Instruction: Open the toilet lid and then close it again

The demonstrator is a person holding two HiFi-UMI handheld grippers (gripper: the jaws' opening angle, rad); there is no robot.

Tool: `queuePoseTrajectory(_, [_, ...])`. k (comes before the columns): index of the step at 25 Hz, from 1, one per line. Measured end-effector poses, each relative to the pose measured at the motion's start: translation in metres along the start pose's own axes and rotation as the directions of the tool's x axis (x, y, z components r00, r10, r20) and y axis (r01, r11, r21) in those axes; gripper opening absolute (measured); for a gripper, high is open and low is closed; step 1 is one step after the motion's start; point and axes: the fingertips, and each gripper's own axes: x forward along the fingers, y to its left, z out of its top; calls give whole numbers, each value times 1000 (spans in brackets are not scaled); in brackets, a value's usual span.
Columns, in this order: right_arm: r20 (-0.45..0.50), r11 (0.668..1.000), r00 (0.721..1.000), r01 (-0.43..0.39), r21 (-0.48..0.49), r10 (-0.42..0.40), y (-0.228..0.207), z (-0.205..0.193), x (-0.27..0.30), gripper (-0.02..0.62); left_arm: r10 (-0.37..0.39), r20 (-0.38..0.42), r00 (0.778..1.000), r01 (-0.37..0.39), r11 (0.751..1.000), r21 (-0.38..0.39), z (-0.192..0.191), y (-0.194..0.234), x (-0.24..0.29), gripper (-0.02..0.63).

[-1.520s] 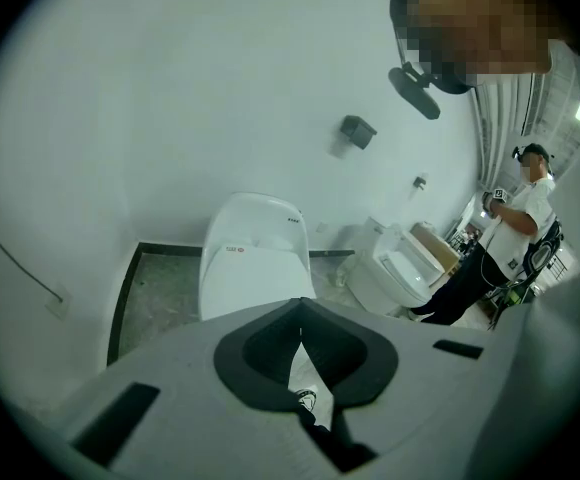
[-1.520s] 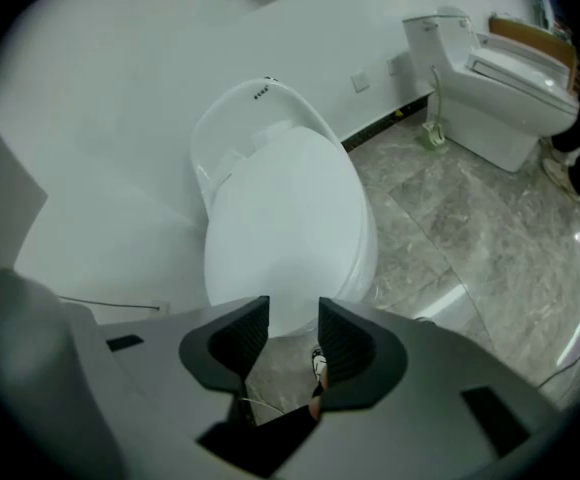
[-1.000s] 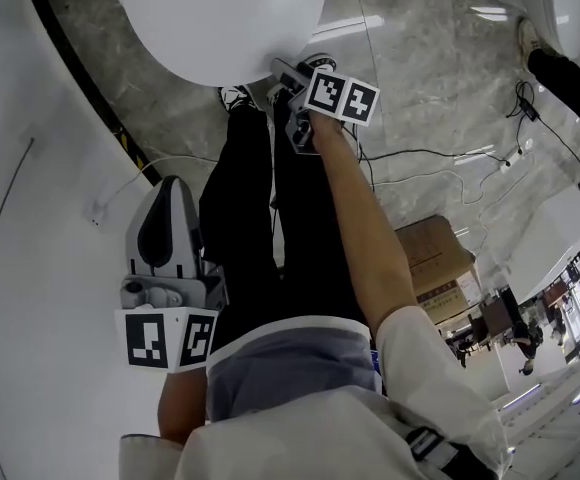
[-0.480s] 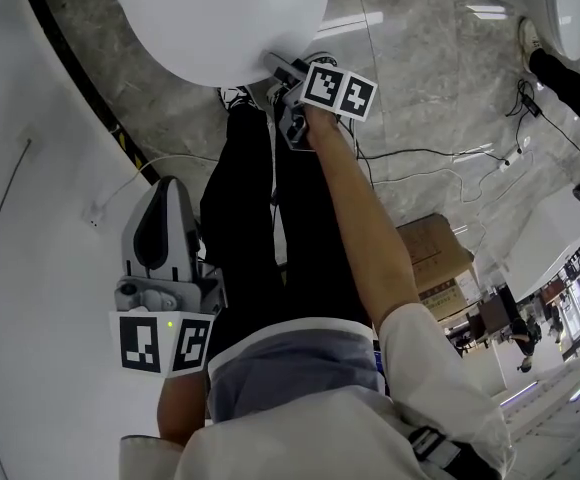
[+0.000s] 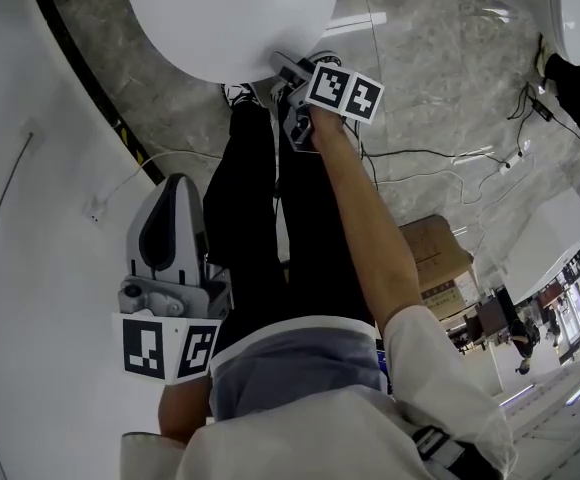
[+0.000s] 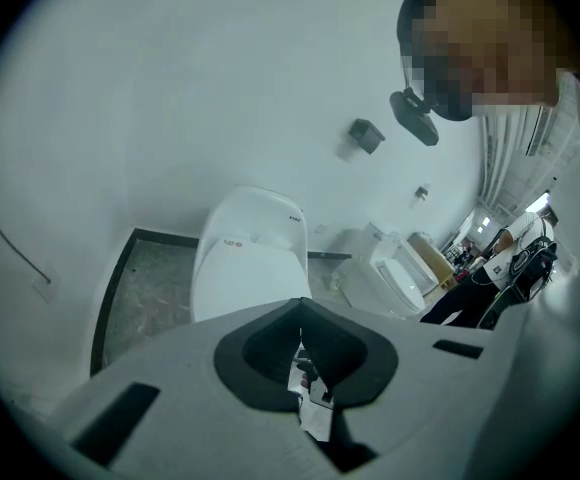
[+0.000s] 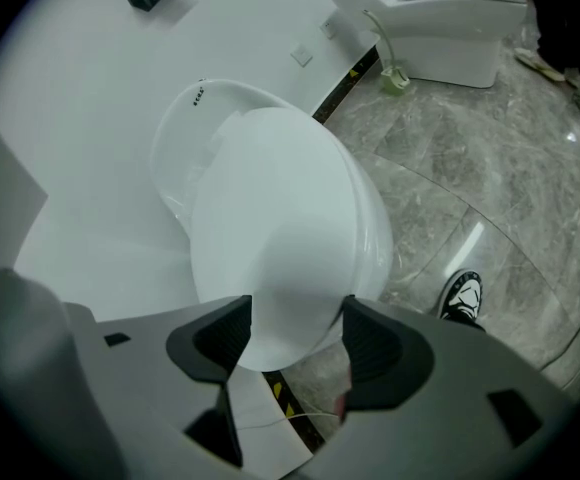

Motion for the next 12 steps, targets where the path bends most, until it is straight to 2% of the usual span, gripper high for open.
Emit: queuePoseTrajectory(12, [-6, 1000, 1000, 5, 12, -4, 9, 1, -9, 250, -11, 16, 1000, 11, 1000, -6, 12, -6, 2, 6])
